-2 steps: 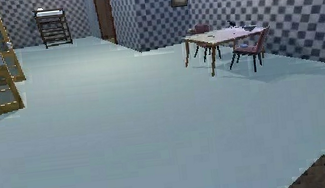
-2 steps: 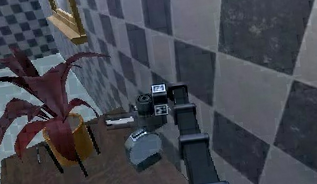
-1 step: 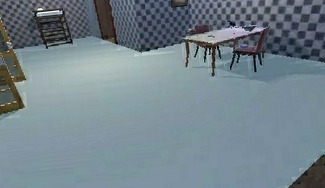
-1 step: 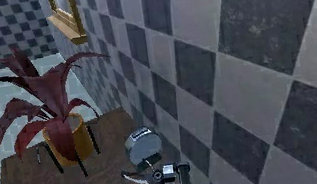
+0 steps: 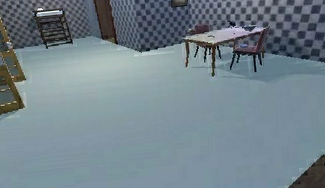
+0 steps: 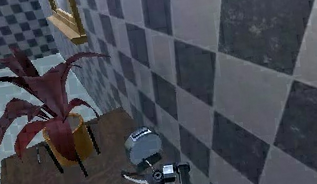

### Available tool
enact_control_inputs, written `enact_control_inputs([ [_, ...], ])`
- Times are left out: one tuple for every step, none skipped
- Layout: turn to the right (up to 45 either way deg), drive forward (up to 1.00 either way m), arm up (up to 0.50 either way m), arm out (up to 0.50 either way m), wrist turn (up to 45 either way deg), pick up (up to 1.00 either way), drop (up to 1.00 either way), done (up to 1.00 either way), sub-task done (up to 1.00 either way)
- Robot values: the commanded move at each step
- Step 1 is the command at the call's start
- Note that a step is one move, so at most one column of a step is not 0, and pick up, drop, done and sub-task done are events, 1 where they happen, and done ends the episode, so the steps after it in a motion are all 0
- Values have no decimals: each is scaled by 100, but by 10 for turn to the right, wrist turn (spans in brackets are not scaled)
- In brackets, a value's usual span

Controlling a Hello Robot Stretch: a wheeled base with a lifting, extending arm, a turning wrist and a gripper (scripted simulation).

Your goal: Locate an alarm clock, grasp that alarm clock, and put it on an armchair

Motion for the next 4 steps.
enact_control_inputs([
  [0, 0, 10, 0, 0, 0, 0, 0, 0],
  [0, 0, 32, 0, 0, 0, 0, 0, 0],
  [0, 0, 0, 0, -450, 0, 0, 0, 0],
  [0, 0, 0, 0, -450, 0, 0, 0, 0],
])
